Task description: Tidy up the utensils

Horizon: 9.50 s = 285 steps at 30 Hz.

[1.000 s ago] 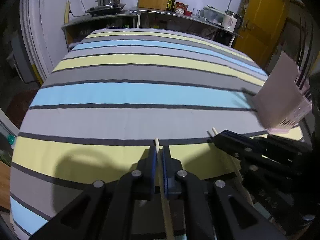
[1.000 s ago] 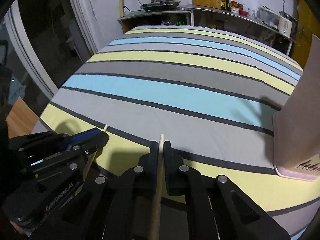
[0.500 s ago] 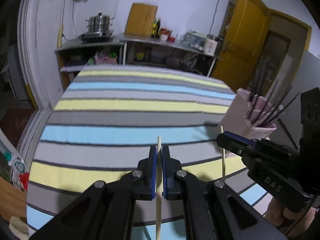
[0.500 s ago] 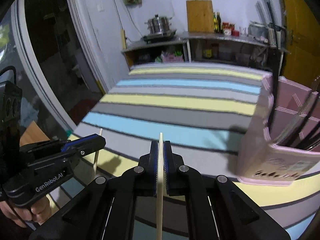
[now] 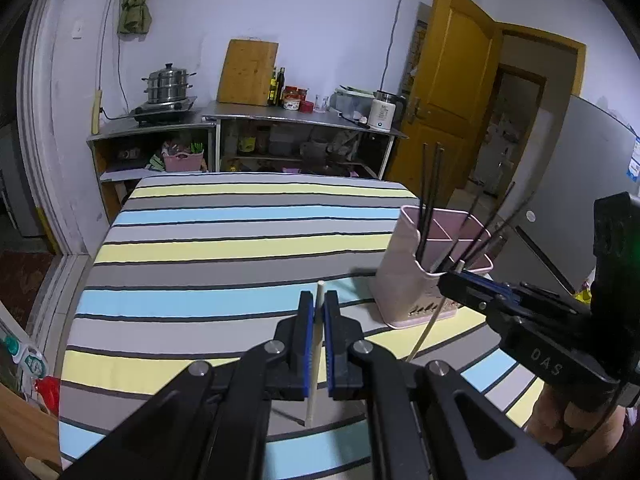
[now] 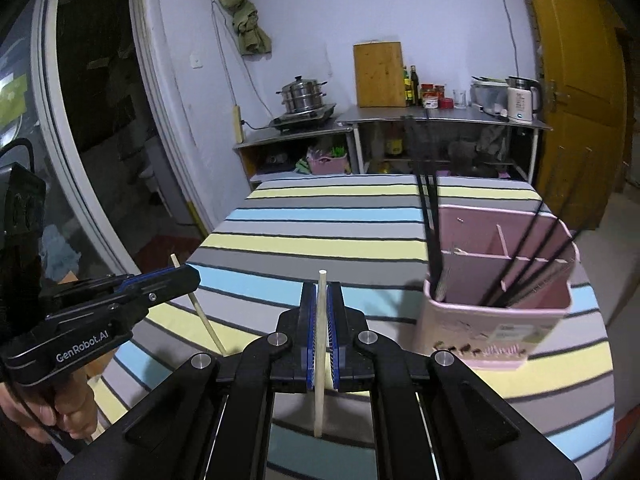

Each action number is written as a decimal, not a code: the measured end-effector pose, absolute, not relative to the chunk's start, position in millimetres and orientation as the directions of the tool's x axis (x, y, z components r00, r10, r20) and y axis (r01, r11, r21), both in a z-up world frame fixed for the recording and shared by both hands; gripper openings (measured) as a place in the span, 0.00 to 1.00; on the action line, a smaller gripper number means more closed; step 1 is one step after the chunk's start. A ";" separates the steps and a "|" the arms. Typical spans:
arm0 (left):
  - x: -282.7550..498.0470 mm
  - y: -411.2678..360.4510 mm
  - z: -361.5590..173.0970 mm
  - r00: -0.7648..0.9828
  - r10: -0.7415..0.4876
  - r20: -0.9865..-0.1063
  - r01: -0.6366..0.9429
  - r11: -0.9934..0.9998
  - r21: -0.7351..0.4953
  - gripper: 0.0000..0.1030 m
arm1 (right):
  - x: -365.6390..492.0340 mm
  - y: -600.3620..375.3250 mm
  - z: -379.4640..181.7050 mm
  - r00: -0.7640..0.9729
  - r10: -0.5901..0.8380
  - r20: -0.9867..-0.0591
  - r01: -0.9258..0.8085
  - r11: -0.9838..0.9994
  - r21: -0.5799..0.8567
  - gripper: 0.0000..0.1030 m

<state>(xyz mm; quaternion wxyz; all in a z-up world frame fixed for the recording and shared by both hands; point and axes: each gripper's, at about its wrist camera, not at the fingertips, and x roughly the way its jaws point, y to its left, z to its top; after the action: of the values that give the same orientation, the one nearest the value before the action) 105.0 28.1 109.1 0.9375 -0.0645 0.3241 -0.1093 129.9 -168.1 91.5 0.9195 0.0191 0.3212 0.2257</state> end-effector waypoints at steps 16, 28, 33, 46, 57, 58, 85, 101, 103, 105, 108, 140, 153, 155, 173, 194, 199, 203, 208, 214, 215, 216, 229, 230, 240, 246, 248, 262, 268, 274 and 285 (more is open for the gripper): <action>60.6 23.1 115.1 0.738 -0.247 -0.627 0.164 0.968 -0.189 0.06 | 94.2 -193.6 92.3 0.694 0.415 -0.589 -0.382 0.905 0.188 0.05; 77.0 -16.0 128.4 0.710 -0.354 -0.608 0.268 0.935 -0.231 0.05 | 83.0 -227.9 107.0 0.755 0.364 -0.545 -0.314 0.931 0.187 0.05; 96.2 -39.2 131.1 0.693 -0.396 -0.602 0.310 0.918 -0.247 0.05 | 90.0 -252.0 109.9 0.782 0.329 -0.530 -0.257 0.944 0.206 0.05; 136.1 -71.6 175.2 0.710 -0.453 -0.539 0.358 0.892 -0.278 0.05 | 110.9 -292.6 147.5 0.865 0.255 -0.432 -0.156 0.955 0.252 0.05; 151.0 -76.6 211.6 0.773 -0.459 -0.439 0.369 0.887 -0.277 0.05 | 128.4 -301.5 188.7 0.918 0.235 -0.320 -0.149 0.951 0.271 0.05; 151.8 -77.3 211.5 0.779 -0.453 -0.433 0.366 0.890 -0.272 0.05 | 130.0 -301.1 188.6 0.918 0.234 -0.319 -0.149 0.951 0.271 0.05; 194.0 -85.3 145.1 0.736 -0.451 -0.505 0.357 0.892 -0.277 0.05 | 169.4 -286.9 121.1 0.876 0.230 -0.423 -0.126 0.958 0.259 0.05; 196.3 -83.8 113.8 0.696 -0.440 -0.568 0.328 0.898 -0.294 0.08 | 173.6 -282.3 90.9 0.833 0.247 -0.495 -0.127 0.956 0.263 0.11; 191.6 -83.5 115.0 0.700 -0.441 -0.562 0.333 0.897 -0.290 0.12 | 168.3 -282.2 92.8 0.840 0.245 -0.484 -0.131 0.957 0.258 0.15; 185.3 -83.7 116.3 0.705 -0.443 -0.554 0.340 0.896 -0.285 0.13 | 163.5 -283.0 95.5 0.846 0.245 -0.474 -0.136 0.958 0.254 0.18; 176.9 -81.1 118.4 0.717 -0.441 -0.541 0.343 0.898 -0.277 0.14 | 155.9 -283.7 99.5 0.853 0.245 -0.461 -0.140 0.958 0.250 0.18; 70.8 -76.4 77.6 0.809 -0.328 -0.487 0.302 0.944 -0.135 0.25 | 54.6 -254.8 73.3 0.868 0.200 -0.455 -0.166 0.979 0.114 0.19; 32.9 -75.6 63.3 0.831 -0.313 -0.459 0.297 0.949 -0.108 0.25 | 21.2 -255.7 50.3 0.866 0.189 -0.463 -0.162 0.982 0.099 0.19; 29.5 -76.5 61.9 0.831 -0.318 -0.456 0.300 0.947 -0.114 0.25 | 18.4 -255.8 49.6 0.869 0.182 -0.460 -0.159 0.983 0.090 0.19; 24.1 -77.6 58.1 0.836 -0.313 -0.451 0.292 0.949 -0.117 0.25 | 13.1 -254.2 50.6 0.876 0.176 -0.449 -0.156 0.984 0.081 0.19; 17.9 -82.1 55.9 0.841 -0.308 -0.444 0.290 0.951 -0.110 0.25 | 9.2 -253.1 46.8 0.882 0.174 -0.438 -0.157 0.985 0.076 0.19; 17.3 -82.7 56.2 0.843 -0.305 -0.442 0.286 0.952 -0.111 0.25 | 7.2 -252.6 47.0 0.884 0.174 -0.435 -0.156 0.985 0.077 0.19; 16.4 -84.2 55.5 0.845 -0.302 -0.441 0.284 0.953 -0.109 0.25 | 5.9 -252.5 47.5 0.885 0.173 -0.431 -0.154 0.985 0.080 0.19; 15.9 -85.1 55.2 0.844 -0.301 -0.443 0.282 0.953 -0.109 0.25 | 6.6 -253.3 47.3 0.884 0.176 -0.433 -0.155 0.984 0.083 0.19; 15.5 -85.4 55.1 0.846 -0.297 -0.443 0.279 0.954 -0.107 0.25 | 6.9 -253.5 47.8 0.885 0.175 -0.432 -0.155 0.985 0.083 0.19; 15.5 -85.7 55.2 0.846 -0.296 -0.443 0.277 0.955 -0.107 0.25 | 6.9 -253.5 47.8 0.885 0.175 -0.432 -0.154 0.985 0.083 0.19; 15.5 -86.2 55.2 0.846 -0.295 -0.444 0.277 0.955 -0.106 0.25 | 6.8 -253.5 47.8 0.886 0.173 -0.431 -0.153 0.985 0.081 0.19; 13.5 -88.8 54.8 0.851 -0.286 -0.441 0.269 0.958 -0.104 0.25 | 5.8 -253.8 45.9 0.886 0.172 -0.432 -0.152 0.985 0.080 0.19; 13.6 -88.7 54.9 0.851 -0.286 -0.441 0.268 0.958 -0.103 0.25 | 5.8 -253.6 45.9 0.885 0.172 -0.432 -0.152 0.985 0.080 0.19; 12.4 -89.2 55.0 0.853 -0.280 -0.441 0.264 0.959 -0.099 0.25 | 5.4 -253.5 46.0 0.885 0.171 -0.433 -0.152 0.985 0.079 0.19; 11.5 -90.5 55.4 0.853 -0.279 -0.442 0.265 0.960 -0.094 0.25 | 4.3 -253.2 45.5 0.885 0.170 -0.434 -0.151 0.985 0.078 0.19; 11.6 -90.4 55.4 0.853 -0.278 -0.441 0.264 0.960 -0.093 0.25 | 3.7 -253.0 45.2 0.885 0.170 -0.434 -0.151 0.985 0.078 0.19; 12.5 -90.3 54.6 0.853 -0.276 -0.443 0.257 0.961 -0.104 0.25 | 0.6 -250.7 44.9 0.883 0.170 -0.437 -0.152 0.985 0.075 0.19; 12.9 -91.0 53.9 0.853 -0.272 -0.445 0.253 0.962 -0.103 0.25 | 1.1 -251.0 45.1 0.883 0.171 -0.437 -0.152 0.985 0.077 0.19; 13.6 -92.5 52.8 0.855 -0.260 -0.449 0.246 0.965 -0.091 0.25 | 1.2 -251.0 45.1 0.883 0.170 -0.438 -0.152 0.985 0.077 0.19; 10.9 -98.1 52.8 0.864 -0.239 -0.443 0.236 0.970 -0.065 0.25 | 1.1 -251.2 45.3 0.884 0.169 -0.436 -0.151 0.986 0.078 0.19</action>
<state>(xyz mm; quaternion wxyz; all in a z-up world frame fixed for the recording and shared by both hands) 10.9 -98.1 52.8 0.9654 -0.0042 0.2300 -0.1230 1.1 -251.2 45.3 0.9703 0.0208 0.2267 0.0825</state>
